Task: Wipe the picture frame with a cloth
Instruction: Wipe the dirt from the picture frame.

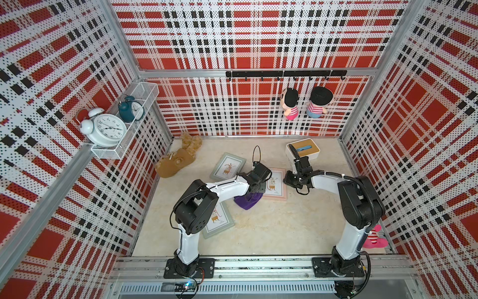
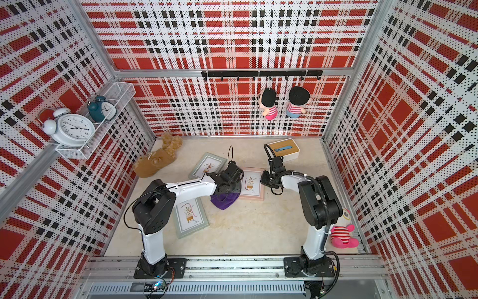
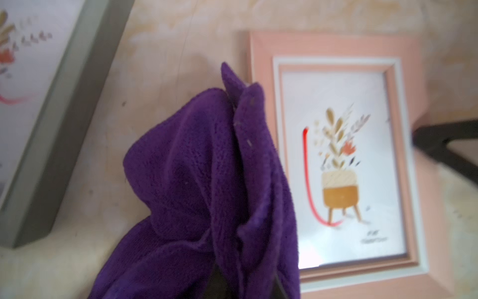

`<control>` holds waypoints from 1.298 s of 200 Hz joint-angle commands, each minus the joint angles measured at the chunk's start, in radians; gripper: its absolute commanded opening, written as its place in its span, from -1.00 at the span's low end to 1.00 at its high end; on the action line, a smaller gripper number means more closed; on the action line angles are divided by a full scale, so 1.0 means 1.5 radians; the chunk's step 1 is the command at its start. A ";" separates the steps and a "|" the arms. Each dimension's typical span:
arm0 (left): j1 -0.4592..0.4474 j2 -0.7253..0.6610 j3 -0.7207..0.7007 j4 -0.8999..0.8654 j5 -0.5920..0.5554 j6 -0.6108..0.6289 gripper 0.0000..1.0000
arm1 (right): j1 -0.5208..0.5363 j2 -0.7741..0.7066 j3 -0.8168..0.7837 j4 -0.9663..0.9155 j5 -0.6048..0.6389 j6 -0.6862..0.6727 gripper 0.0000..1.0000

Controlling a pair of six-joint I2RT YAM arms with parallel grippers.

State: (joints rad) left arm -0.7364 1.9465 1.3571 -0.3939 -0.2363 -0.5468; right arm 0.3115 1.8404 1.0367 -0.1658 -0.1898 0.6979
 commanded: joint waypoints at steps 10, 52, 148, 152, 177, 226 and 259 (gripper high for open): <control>0.040 0.044 0.098 0.059 0.054 0.031 -1.00 | -0.001 0.037 -0.023 -0.036 0.025 0.009 -0.61; 0.071 0.158 0.217 0.038 0.080 0.014 -1.00 | -0.001 0.043 -0.018 -0.037 0.021 0.009 -0.62; 0.017 0.065 -0.010 0.002 0.063 0.024 -1.00 | -0.001 0.052 -0.017 -0.038 0.022 0.006 -0.63; 0.011 0.056 -0.023 0.002 0.063 0.023 -1.00 | -0.002 0.053 -0.016 -0.038 0.022 0.006 -0.63; -0.033 0.012 -0.082 0.003 0.064 0.019 -1.00 | -0.001 0.054 -0.015 -0.036 0.022 0.005 -0.63; -0.001 0.051 -0.019 0.011 0.032 0.003 -1.00 | -0.001 0.055 -0.018 -0.036 0.024 0.005 -0.63; 0.060 0.137 0.110 0.040 0.058 0.024 -1.00 | -0.001 0.058 -0.019 -0.035 0.027 0.005 -0.63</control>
State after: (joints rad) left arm -0.7151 2.0354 1.4105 -0.3473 -0.1936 -0.5316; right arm 0.3111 1.8523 1.0370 -0.1387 -0.1928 0.7044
